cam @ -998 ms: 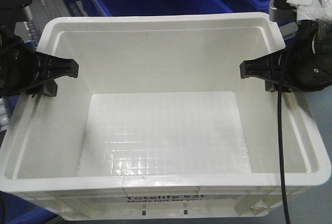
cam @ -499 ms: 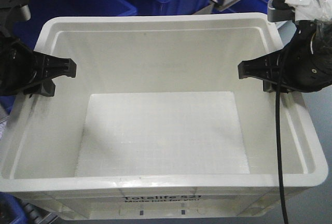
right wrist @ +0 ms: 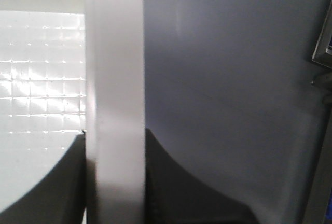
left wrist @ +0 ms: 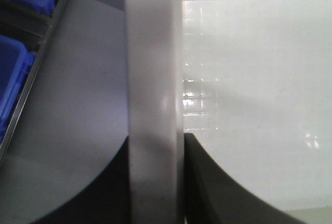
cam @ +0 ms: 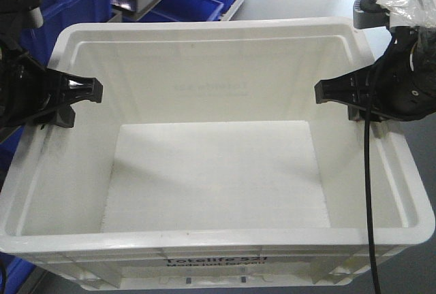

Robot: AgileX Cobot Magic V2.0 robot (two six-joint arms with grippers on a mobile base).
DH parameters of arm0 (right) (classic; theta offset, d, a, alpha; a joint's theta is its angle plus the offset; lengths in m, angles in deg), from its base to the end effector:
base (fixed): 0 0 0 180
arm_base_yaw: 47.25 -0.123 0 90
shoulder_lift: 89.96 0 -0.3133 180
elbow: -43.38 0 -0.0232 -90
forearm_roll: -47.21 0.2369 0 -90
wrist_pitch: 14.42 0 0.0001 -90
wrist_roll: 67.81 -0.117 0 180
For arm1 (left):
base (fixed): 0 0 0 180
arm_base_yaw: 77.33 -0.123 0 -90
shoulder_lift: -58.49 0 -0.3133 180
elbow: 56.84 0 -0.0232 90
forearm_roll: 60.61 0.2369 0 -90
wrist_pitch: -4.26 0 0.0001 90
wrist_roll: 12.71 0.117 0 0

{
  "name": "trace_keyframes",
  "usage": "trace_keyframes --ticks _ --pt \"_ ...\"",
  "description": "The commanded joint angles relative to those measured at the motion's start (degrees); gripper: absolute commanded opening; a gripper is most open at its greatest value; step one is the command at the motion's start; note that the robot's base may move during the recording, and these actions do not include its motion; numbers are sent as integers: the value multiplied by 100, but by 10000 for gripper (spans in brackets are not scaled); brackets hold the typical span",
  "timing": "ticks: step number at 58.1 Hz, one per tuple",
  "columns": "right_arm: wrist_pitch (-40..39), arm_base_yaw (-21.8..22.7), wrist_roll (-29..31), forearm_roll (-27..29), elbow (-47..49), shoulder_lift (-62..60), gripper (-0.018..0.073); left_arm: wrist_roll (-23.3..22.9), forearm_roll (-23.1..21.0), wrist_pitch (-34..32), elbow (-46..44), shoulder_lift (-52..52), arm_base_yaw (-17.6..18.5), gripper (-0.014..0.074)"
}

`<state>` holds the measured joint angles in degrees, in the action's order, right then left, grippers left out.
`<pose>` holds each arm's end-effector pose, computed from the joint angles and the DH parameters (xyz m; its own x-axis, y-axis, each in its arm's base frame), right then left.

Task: Move bin from left to right shelf
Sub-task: 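Hold the tote with both grippers while the base turns away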

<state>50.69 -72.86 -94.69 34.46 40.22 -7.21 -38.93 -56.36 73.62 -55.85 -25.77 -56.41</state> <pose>0.2369 0.0876 0.3740 -0.8526 -0.0115 -0.5225 -0.0246 0.9995 0.0180 0.2391 -0.0827 0.3720 -0.9035 -0.1012 -0.4164 -0.0544 0.9909 -0.1228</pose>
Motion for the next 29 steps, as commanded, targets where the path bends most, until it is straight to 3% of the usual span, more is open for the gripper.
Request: trace_keyframes --ticks 1,29 --pt "-541 31 -125 -292 242 -232 2 6 96 -290 -207 228 27 -6" --pt "-546 31 -125 -292 242 -232 2 6 96 -290 -207 228 27 -6"
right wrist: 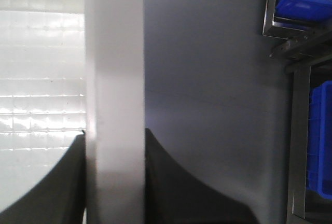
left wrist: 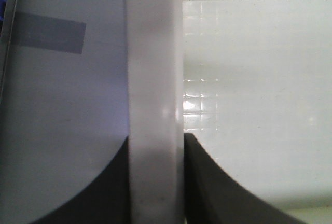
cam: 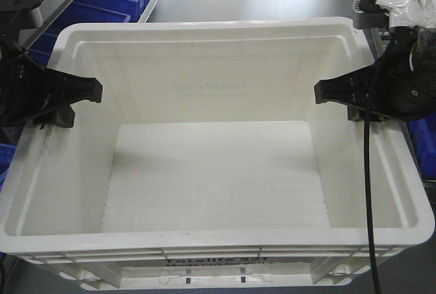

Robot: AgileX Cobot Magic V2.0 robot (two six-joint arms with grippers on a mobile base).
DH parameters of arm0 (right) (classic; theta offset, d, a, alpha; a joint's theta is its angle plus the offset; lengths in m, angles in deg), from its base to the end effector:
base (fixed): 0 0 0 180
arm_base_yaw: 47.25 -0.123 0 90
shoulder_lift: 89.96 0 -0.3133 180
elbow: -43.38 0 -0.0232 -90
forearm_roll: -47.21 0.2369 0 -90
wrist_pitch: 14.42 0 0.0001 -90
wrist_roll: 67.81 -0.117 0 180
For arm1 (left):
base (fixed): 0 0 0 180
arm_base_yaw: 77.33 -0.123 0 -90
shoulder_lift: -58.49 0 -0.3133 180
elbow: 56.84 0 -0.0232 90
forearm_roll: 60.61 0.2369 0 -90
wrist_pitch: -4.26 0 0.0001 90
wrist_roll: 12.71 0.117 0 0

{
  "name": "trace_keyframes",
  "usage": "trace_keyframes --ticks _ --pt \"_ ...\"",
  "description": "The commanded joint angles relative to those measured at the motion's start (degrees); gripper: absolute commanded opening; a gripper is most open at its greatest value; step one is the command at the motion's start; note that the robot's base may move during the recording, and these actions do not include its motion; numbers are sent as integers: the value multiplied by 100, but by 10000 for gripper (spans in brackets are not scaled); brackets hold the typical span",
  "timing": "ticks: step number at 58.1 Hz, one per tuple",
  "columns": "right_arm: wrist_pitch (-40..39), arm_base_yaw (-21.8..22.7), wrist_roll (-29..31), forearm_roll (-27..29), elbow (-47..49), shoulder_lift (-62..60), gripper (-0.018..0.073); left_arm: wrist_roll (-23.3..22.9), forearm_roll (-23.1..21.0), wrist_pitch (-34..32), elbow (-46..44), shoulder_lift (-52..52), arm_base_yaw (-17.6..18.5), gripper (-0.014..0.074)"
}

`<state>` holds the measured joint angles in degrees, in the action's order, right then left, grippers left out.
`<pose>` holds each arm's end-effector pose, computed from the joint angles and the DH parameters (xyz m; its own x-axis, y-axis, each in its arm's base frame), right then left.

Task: Move bin from left to right shelf
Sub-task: 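Hold the tote with both grippers while the base turns away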

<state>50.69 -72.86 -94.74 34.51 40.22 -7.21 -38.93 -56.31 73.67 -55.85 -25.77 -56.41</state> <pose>0.2369 0.0877 0.3740 -0.8528 -0.0103 -0.5221 -0.0239 0.9995 0.0193 0.2391 -0.0826 0.3720 -0.9037 -0.1009 -0.4161 -0.0546 0.9911 -0.1216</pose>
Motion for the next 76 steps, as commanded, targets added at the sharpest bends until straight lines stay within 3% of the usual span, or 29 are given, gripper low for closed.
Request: trace_keyframes --ticks 1,76 --pt "-541 31 -120 -297 242 -232 2 6 91 -295 -207 228 27 -6" --pt "-457 31 -120 -297 242 -232 2 6 91 -299 -207 223 27 -6"
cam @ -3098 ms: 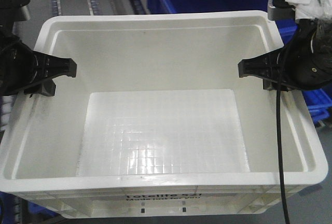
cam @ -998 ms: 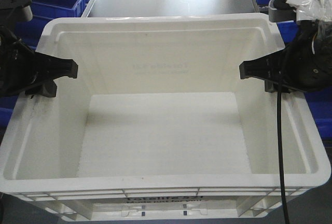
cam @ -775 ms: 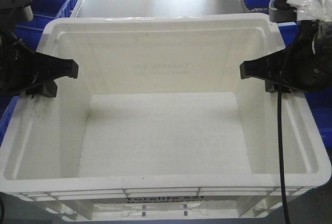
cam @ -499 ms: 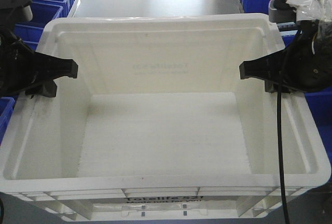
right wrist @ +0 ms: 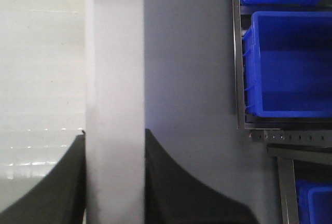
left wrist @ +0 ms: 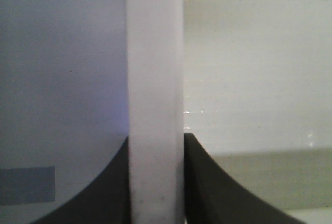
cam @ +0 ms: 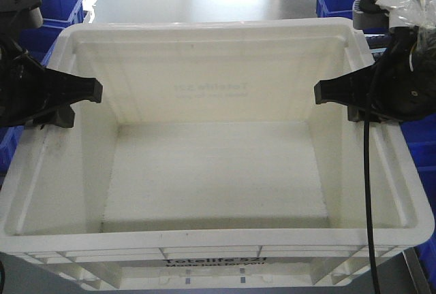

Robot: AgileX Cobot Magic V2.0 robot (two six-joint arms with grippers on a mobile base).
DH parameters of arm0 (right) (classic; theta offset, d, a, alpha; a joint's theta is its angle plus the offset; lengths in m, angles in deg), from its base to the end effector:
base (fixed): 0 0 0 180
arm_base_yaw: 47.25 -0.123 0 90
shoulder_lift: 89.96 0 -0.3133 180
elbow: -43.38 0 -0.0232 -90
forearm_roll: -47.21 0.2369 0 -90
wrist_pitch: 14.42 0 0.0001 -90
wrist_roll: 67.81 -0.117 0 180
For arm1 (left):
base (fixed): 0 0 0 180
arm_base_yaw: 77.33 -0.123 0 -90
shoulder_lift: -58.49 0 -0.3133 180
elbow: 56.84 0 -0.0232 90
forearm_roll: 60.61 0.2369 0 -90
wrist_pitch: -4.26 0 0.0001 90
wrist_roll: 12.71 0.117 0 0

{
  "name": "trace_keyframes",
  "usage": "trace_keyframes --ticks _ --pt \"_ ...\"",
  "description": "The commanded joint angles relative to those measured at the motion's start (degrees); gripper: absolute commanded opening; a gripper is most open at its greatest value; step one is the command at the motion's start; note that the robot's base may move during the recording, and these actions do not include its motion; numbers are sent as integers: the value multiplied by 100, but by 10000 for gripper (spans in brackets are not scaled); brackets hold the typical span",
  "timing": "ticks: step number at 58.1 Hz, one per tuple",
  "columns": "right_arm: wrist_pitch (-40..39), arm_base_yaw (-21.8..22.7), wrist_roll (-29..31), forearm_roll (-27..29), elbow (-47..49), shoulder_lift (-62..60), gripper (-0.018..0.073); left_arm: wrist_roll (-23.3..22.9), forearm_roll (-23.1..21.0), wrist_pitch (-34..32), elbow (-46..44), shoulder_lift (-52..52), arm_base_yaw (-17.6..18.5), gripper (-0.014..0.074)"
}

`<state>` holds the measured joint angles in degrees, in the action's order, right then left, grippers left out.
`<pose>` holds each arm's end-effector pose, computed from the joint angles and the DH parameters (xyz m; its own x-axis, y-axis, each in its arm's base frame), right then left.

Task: Move bin from left to right shelf
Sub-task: 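Hold the tote with both grippers while the base turns away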

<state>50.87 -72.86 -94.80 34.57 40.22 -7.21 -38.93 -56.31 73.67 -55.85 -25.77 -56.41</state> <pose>0.2366 0.0876 0.3738 -0.8545 -0.0089 -0.5193 -0.0223 0.9996 0.0196 0.2391 -0.0826 0.3720 -0.9037 -0.1009 -0.4161 -0.0546 0.9911 -0.1216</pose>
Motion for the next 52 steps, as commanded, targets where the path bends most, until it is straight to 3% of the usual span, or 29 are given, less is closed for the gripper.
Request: trace_keyframes --ticks 1,52 --pt "-475 31 -114 -303 242 -232 2 6 91 -299 -207 223 27 -6" --pt "-404 31 -114 -303 242 -232 2 6 91 -302 -207 223 27 -6"
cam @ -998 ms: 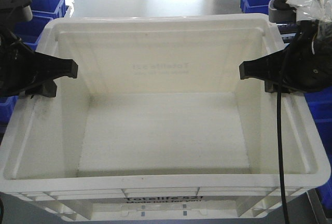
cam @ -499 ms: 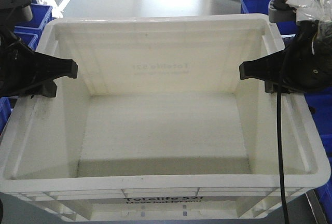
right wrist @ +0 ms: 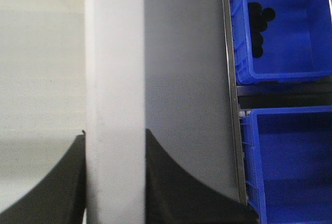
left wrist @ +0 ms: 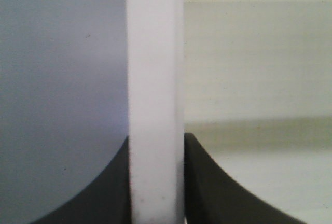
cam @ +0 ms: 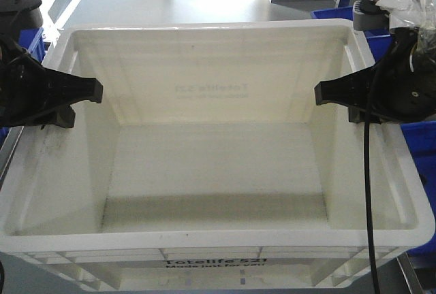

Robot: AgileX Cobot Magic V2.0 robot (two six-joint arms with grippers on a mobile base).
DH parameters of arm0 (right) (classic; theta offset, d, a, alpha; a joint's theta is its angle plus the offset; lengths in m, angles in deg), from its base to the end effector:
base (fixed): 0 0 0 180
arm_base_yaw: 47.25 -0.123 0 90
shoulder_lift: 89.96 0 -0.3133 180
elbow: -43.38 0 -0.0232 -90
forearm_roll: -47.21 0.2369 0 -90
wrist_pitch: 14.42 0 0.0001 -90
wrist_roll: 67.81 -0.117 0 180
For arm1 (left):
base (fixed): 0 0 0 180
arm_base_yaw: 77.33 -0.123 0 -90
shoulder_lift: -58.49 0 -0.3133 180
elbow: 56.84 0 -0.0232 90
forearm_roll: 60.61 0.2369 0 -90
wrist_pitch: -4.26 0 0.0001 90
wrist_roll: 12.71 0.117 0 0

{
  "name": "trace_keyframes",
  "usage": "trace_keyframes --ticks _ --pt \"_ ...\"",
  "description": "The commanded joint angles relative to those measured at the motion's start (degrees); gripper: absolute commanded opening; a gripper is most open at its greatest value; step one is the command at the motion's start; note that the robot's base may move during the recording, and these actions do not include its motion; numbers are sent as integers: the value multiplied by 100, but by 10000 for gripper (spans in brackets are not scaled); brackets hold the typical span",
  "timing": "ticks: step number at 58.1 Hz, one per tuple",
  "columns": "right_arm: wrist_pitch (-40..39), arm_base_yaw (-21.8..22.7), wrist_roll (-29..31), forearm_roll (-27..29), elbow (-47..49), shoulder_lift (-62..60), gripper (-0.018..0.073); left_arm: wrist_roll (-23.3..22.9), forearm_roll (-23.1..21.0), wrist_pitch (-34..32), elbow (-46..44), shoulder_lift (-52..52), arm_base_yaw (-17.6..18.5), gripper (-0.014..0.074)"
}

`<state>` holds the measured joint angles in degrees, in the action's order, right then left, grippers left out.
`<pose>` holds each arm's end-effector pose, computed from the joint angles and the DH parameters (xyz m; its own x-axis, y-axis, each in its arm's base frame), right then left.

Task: Move bin from left to right shelf
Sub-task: 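Hold the tote with both grippers while the base turns away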

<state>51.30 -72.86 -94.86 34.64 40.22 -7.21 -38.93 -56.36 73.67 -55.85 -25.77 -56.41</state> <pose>0.2359 0.0873 0.3734 -0.8583 -0.0076 -0.5131 -0.0197 0.9996 0.0183 0.2390 -0.0827 0.3720 -0.9039 -0.1012 -0.4157 -0.0546 0.9910 -0.1224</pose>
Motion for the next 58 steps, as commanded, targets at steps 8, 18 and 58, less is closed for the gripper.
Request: trace_keyframes --ticks 8,18,58 --pt "-447 31 -107 -310 242 -232 2 6 96 -300 -207 223 27 -6" --pt "-441 31 -107 -310 242 -232 2 6 96 -300 -207 223 27 -6" --pt "-435 31 -107 -310 242 -232 2 6 96 -301 -207 223 27 -6"
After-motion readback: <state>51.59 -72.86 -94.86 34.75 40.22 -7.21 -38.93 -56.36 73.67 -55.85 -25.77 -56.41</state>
